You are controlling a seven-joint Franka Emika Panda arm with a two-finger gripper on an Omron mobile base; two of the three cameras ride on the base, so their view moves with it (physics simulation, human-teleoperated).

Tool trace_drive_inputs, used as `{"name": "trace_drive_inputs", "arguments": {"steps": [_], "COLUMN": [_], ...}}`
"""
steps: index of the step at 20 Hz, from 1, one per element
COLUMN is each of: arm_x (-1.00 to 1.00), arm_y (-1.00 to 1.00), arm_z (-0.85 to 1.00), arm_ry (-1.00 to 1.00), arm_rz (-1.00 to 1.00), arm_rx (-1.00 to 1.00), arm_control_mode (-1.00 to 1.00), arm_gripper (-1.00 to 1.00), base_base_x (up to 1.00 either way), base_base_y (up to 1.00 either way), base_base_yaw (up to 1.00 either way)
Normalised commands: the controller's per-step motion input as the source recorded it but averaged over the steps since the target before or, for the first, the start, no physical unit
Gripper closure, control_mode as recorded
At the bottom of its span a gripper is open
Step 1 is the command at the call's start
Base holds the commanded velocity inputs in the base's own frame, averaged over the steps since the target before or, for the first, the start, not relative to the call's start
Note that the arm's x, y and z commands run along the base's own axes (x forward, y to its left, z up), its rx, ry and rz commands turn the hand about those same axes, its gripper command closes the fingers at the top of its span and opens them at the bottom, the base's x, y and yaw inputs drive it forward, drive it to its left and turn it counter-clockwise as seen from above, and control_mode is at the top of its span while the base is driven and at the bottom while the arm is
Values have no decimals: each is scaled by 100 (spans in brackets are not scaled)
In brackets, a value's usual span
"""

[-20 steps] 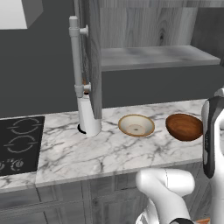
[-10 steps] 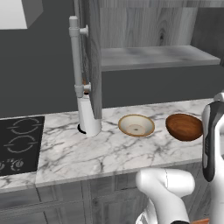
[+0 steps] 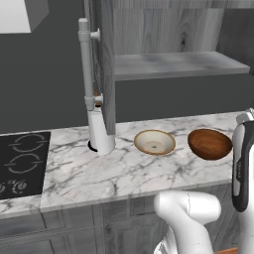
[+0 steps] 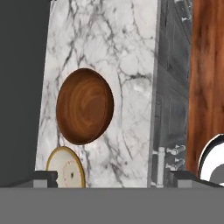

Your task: Open the cabinet. Pick the bowls from the counter and place them in the cabinet. Then close the cabinet.

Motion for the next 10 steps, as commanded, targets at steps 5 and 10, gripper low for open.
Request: {"name": "trace_drive_inputs", "arguments": {"steps": [5,10], "arm_x": [11,19], "arm_y": [1,1], "arm_z": [-22,-17], "arm_ry": [0,0], "arm_rz": [3,0], "arm_rx": [0,0], "arm_control_mode": [-100,-100], "arm_gripper": [-100,-100], "base_base_x": [0,0], "base_base_y": [0,0], "base_base_yaw": [0,0]}}
